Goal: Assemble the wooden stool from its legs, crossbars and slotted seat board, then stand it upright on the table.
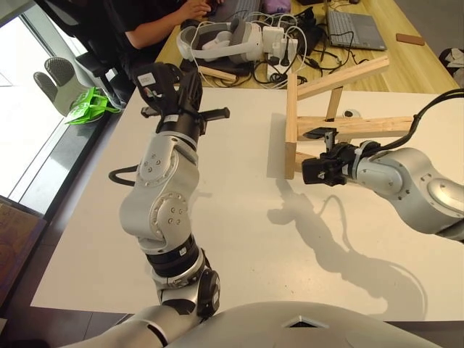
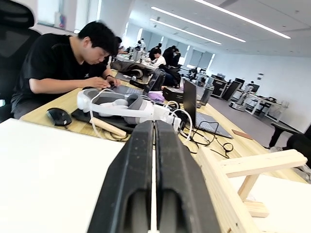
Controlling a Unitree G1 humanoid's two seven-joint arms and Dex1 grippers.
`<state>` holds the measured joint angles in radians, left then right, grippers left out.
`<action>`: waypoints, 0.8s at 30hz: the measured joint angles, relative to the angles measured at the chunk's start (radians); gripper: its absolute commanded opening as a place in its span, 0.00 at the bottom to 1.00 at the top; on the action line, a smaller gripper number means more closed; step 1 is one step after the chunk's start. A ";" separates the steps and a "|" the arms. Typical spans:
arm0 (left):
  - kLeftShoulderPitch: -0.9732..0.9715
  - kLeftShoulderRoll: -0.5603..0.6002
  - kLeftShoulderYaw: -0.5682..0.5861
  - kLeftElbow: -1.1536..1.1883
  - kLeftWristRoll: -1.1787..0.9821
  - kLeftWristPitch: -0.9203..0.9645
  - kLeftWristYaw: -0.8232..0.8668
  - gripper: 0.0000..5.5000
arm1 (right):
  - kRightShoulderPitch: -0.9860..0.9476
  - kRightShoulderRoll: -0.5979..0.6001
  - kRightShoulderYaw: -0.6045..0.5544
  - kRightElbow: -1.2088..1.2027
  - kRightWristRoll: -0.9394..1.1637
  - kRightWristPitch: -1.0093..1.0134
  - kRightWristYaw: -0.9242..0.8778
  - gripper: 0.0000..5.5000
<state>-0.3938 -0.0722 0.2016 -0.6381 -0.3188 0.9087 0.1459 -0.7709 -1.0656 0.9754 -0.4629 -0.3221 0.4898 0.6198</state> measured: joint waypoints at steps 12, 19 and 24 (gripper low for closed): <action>0.000 0.006 0.028 0.003 -0.027 0.023 0.003 0.01 | 0.005 0.270 -0.113 0.459 -0.333 -0.250 0.065 0.81; -0.002 0.033 0.035 0.021 -0.046 0.043 -0.011 0.01 | 0.059 0.353 -0.194 0.503 -0.418 -0.237 0.071 0.81; -0.002 0.034 0.034 0.021 -0.047 0.046 -0.012 0.01 | 0.090 0.374 -0.244 0.503 -0.453 -0.251 0.086 0.78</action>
<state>-0.3960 -0.0387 0.2358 -0.6172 -0.3662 0.9545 0.1344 -0.6808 -0.6913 0.7314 0.0399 -0.7746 0.2385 0.7055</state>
